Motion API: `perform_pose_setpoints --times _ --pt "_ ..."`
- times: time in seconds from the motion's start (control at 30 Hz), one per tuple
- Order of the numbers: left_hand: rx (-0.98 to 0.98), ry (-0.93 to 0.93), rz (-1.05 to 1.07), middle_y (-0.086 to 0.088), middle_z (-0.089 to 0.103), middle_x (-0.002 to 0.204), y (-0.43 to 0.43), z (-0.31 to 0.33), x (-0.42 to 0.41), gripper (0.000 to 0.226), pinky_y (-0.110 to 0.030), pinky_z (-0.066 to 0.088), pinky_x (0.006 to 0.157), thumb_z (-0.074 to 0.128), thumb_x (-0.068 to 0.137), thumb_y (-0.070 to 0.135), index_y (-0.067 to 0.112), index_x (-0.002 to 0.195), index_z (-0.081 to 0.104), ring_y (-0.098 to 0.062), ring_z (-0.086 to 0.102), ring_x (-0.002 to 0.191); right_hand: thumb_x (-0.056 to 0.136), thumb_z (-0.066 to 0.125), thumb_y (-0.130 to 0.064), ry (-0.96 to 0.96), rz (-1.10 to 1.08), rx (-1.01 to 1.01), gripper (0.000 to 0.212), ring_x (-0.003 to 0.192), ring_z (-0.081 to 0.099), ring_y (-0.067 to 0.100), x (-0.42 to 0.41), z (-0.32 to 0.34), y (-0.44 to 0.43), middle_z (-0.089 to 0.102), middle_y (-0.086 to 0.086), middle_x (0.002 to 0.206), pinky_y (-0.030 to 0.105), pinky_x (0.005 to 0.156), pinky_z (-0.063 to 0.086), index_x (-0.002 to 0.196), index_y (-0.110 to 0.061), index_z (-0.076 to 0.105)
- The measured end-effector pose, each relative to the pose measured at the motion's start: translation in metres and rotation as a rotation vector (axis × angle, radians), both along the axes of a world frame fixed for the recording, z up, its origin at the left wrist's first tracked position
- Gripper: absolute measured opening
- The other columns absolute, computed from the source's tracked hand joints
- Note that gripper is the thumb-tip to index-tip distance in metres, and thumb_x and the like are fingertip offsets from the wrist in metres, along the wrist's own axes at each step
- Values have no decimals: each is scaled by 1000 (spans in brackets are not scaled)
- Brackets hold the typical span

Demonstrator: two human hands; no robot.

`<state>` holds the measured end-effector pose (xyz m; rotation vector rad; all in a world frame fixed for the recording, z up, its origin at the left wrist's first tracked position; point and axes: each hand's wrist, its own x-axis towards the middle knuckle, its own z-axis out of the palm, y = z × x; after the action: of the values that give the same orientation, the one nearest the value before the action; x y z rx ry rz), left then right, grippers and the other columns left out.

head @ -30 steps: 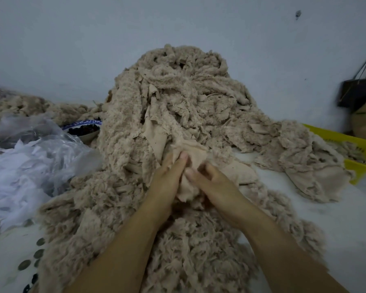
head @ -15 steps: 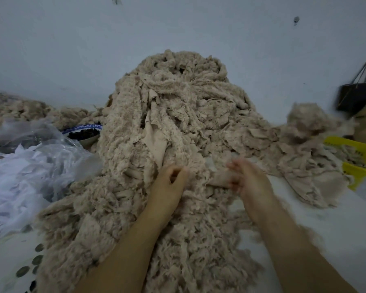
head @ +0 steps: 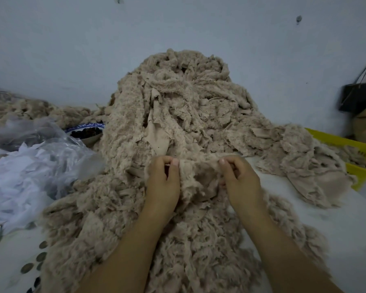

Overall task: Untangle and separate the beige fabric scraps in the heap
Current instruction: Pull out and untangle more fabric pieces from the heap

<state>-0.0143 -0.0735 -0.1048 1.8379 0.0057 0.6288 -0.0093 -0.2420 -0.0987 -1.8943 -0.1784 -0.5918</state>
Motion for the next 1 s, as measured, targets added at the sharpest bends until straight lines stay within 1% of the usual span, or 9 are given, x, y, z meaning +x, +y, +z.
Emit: perform_pose_setpoints --times 0.07,0.17,0.27,0.33,0.47,0.53,0.63,0.73,1.0 --pt "-119 9 65 4 56 89 -3 1 1 18 -29 41 66 40 106 35 32 90 49 -12 53 79 101 49 -35 -69 -6 27 16 86 64 18 -3 3 4 59 -10 100 30 76 51 93 -31 63" --pt "-733 99 157 -1 65 97 8 13 6 18 -29 52 66 43 106 23 25 94 55 -15 63 87 102 50 -38 -39 -37 110 17 83 63 15 -3 4 0 60 -10 96 27 73 50 92 -35 63" --pt "-1101 121 26 -2 68 80 20 23 4 20 -22 49 45 46 100 8 20 95 62 -10 63 57 101 51 -41 83 -55 254 22 65 57 9 -4 7 -4 63 -10 75 22 61 46 83 -44 62" --pt "-922 112 48 -1 67 77 18 25 1 15 -24 48 47 52 100 17 22 93 64 -12 62 56 102 52 -38 188 27 426 31 52 52 7 -5 11 -2 61 -13 64 22 50 46 78 -42 70" --pt "321 -143 186 12 61 112 5 17 -7 25 -18 32 91 43 98 42 29 90 63 -13 51 112 103 50 -25 336 258 738 40 39 43 7 -8 17 7 61 -6 58 19 39 39 75 -32 78" --pt "478 -225 64 15 55 128 -5 17 -10 45 -16 22 100 36 95 52 25 100 72 -7 37 129 103 50 -27 329 338 777 31 43 44 10 -6 16 8 61 1 62 20 41 40 84 -21 74" --pt "280 -7 -313 15 65 103 -18 13 -15 45 -22 46 84 47 91 64 24 93 67 -2 59 98 101 52 -29 292 438 745 27 56 58 15 -7 13 10 66 6 72 23 51 48 93 -14 72" --pt "175 123 -336 14 52 58 -24 6 -16 40 -19 39 53 65 93 42 19 64 52 -2 48 54 98 57 -31 281 400 694 25 57 56 12 -6 10 13 62 3 67 20 54 47 88 -21 76" --pt "-587 185 -479 -5 77 101 -21 15 -16 18 -29 59 72 57 99 24 22 98 75 -17 73 92 100 55 -34 219 172 566 28 39 31 4 0 7 9 41 -14 47 18 39 28 78 -26 68"
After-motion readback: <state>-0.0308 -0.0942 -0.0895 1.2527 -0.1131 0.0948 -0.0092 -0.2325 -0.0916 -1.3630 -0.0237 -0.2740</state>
